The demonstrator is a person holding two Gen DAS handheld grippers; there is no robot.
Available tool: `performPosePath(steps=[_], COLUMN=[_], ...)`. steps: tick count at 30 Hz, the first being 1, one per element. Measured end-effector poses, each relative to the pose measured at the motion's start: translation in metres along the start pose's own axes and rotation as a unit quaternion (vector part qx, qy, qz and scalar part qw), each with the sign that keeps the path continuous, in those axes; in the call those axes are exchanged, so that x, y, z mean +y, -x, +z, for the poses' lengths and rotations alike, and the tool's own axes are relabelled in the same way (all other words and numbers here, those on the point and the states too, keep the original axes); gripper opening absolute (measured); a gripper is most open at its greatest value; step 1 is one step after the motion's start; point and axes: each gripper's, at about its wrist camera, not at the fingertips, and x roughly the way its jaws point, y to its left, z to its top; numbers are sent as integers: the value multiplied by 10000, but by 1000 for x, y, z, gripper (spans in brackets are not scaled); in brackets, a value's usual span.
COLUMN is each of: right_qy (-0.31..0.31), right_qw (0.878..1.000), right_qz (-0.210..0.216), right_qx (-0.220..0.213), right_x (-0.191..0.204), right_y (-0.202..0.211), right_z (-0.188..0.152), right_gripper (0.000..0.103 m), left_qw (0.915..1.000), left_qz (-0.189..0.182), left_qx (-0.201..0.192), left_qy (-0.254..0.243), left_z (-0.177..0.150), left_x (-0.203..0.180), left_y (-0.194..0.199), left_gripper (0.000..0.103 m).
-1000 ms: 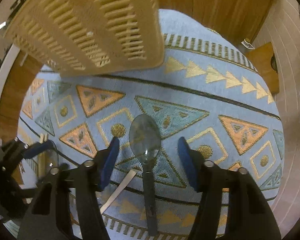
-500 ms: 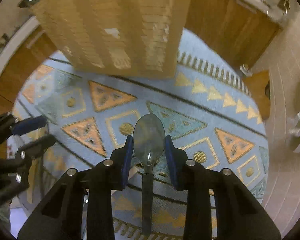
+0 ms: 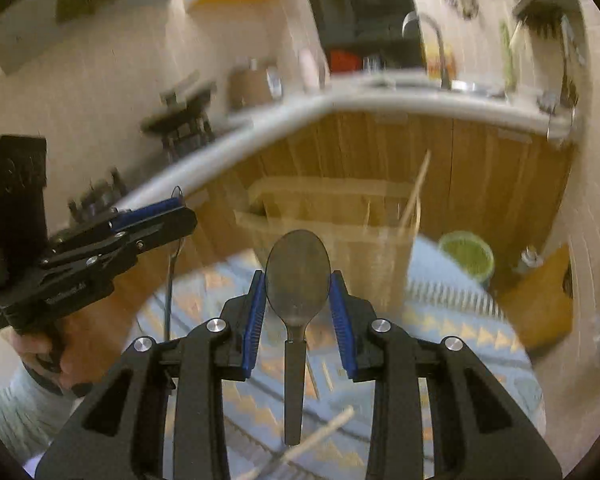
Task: Organize utensils
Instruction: 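Carry both clear spoons over the beige basket and open both tools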
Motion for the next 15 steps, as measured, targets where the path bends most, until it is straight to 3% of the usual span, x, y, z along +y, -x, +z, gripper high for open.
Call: performPosePath(steps=[3,7,10,15], right_qy=[-115,-153,-179,-340], right_qw=[9973,9869,9774,9679], right_qz=[-201,-653,-955,-1201], right_qx=[-702,-1469,-1875,-2183], right_x=[0,-3,-12,-35], right_y=[13,18,21,6], right_z=[24,47,58,73], right_gripper=[29,29,29,29], left_qw=[9981,9889,9818,9676], left_qz=[213,613,875,1329], left_qx=[-583,-1350,-1680,-2141], left_qy=[-25,-128,-140,-157], left_z=[25,41,47,50], left_x=[-3,-13,-12,-1], left_y=[9,6,-2,-28], left_gripper=[31,31,31,31])
